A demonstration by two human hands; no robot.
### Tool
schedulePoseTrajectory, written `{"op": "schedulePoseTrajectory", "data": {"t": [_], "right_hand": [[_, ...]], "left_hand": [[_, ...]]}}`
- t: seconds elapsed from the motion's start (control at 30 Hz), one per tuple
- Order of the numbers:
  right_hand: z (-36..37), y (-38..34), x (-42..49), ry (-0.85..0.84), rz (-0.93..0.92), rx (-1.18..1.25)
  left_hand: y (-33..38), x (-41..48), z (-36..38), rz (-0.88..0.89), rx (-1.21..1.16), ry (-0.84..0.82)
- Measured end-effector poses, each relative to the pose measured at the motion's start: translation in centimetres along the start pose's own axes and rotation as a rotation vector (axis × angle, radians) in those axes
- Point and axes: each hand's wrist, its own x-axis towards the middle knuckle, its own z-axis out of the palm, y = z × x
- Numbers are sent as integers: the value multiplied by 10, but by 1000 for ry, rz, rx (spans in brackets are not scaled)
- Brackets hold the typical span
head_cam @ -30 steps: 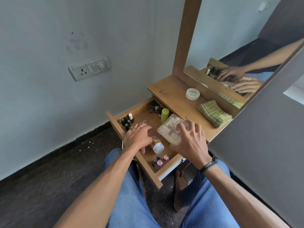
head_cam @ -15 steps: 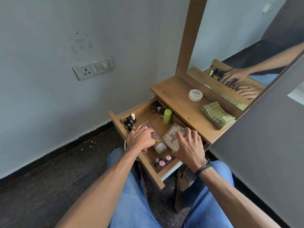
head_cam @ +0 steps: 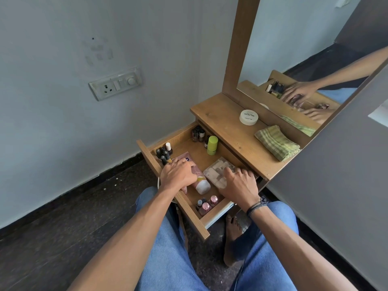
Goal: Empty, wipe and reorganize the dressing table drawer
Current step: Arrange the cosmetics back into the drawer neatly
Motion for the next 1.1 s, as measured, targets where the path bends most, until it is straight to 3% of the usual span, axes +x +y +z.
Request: {"op": "schedulePoseTrajectory", "data": {"t": [0.9, 1.0, 1.1], "right_hand": [[3, -6, 9, -86, 63, 36], [-12, -6, 8, -8, 12, 148], [-47, 5, 20, 190, 22, 364]], "left_hand": [[-1, 1, 1, 28, 7, -1], [-2, 3, 1, 56, 30, -34], [0, 5, 1, 67, 47, -54]]}}
